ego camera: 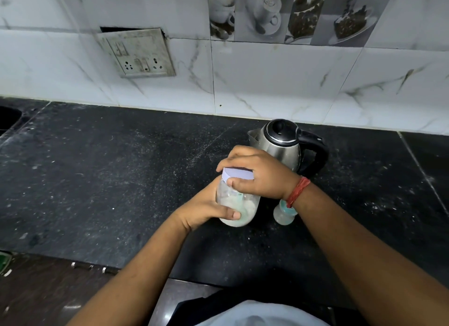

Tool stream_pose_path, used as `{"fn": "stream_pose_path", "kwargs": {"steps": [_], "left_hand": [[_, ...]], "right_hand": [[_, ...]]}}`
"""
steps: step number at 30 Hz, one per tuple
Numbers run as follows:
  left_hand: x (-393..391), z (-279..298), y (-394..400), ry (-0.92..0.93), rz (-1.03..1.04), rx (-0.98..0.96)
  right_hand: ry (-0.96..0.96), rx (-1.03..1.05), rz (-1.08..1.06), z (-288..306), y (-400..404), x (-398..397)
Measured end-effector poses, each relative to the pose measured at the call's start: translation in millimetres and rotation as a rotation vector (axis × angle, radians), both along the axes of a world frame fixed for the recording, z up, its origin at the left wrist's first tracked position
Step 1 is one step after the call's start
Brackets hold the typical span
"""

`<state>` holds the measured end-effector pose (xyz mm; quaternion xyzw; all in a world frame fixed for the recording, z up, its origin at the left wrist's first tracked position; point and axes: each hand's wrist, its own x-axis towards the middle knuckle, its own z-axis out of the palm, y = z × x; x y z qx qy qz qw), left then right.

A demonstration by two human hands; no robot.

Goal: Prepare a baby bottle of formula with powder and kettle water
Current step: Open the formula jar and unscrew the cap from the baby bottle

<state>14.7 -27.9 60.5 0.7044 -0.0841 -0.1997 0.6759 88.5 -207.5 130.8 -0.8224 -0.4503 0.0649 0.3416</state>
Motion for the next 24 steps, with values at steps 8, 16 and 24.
{"fn": "stream_pose_path", "kwargs": {"steps": [8, 16, 24], "left_hand": [[7.3, -9.8, 11.3, -0.003, 0.144, 0.12], [3.2, -15.0, 12.1, 0.021, 0.132, 0.173], [0.3, -17.4, 6.0, -0.007, 0.142, 0.158]], "right_hand": [[-0.014, -0.36, -0.225, 4.9, -2.9, 1.0], [0.081, -0.418, 0.118, 24.6, -13.7, 9.7], [0.027, -0.4, -0.194, 6.6, -23.5, -10.4]]}}
